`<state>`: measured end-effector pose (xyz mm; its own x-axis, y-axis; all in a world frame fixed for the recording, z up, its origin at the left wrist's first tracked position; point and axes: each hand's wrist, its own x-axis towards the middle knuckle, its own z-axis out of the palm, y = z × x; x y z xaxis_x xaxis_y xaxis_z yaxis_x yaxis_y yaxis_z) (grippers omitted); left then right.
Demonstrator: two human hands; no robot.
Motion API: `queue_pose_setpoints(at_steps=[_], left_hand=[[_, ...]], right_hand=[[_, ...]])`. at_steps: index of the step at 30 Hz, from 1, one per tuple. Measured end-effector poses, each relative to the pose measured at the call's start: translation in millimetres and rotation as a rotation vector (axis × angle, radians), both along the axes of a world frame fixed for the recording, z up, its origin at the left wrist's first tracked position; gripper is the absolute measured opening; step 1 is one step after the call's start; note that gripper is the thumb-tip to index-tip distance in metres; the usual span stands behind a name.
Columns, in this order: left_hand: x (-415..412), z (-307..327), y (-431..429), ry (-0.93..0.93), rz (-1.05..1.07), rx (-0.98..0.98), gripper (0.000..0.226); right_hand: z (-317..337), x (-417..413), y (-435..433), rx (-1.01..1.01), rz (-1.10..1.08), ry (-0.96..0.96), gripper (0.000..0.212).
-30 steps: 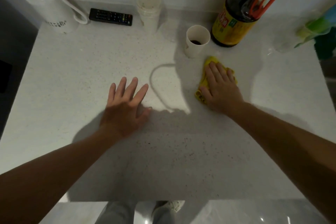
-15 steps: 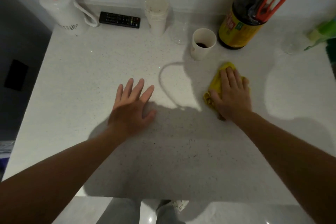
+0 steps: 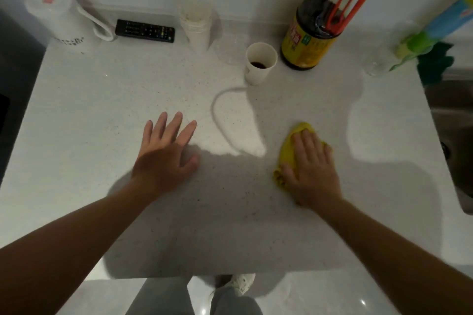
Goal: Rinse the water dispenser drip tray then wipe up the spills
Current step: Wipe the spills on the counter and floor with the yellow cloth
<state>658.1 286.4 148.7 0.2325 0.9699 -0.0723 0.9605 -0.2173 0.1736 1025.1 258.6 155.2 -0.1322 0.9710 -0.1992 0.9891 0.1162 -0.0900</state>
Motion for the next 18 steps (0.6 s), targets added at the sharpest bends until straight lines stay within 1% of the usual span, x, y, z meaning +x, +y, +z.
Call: queue_pose_setpoints(at_steps=[2,4,7,9,11,14,16,18], left_hand=[[0.6,0.1,1.3,0.009,-0.004,0.012,0.08],[-0.4,-2.7,2.1,0.01,-0.014,0.033,0.081],[0.4,-2.9,1.4,0.025,-0.012,0.03,0.081],[-2.0,-4.0,1.3,0.056,-0.022,0.04,0.081],[-3.1,-4.6,0.6,0.056,-0.023,0.017,0.083],[-6.9,-6.0,8.0,0.069,0.006,-0.006,0.08],[3.0,5.7,-2.6,0.023,-0.038,-0.02,0.078],[3.3,2.1,-2.0,0.029,0.004,-0.042,0.079]], right_hand=[[1.6,30.7,35.9,0.002,-0.073,-0.016,0.085],[-1.6,40.8,83.5,0.033,-0.141,-0.031,0.087],[-8.0,12.6,142.5,0.044,-0.25,-0.036,0.092],[-12.5,-15.2,151.3,0.046,-0.248,-0.034,0.091],[-12.4,-36.9,136.5,0.07,-0.169,-0.015,0.087],[-8.0,-63.2,77.5,0.104,0.023,0.052,0.083],[4.0,-68.2,-0.6,0.134,0.089,0.045,0.084],[-8.3,-63.4,-47.2,0.094,0.121,0.074,0.086]])
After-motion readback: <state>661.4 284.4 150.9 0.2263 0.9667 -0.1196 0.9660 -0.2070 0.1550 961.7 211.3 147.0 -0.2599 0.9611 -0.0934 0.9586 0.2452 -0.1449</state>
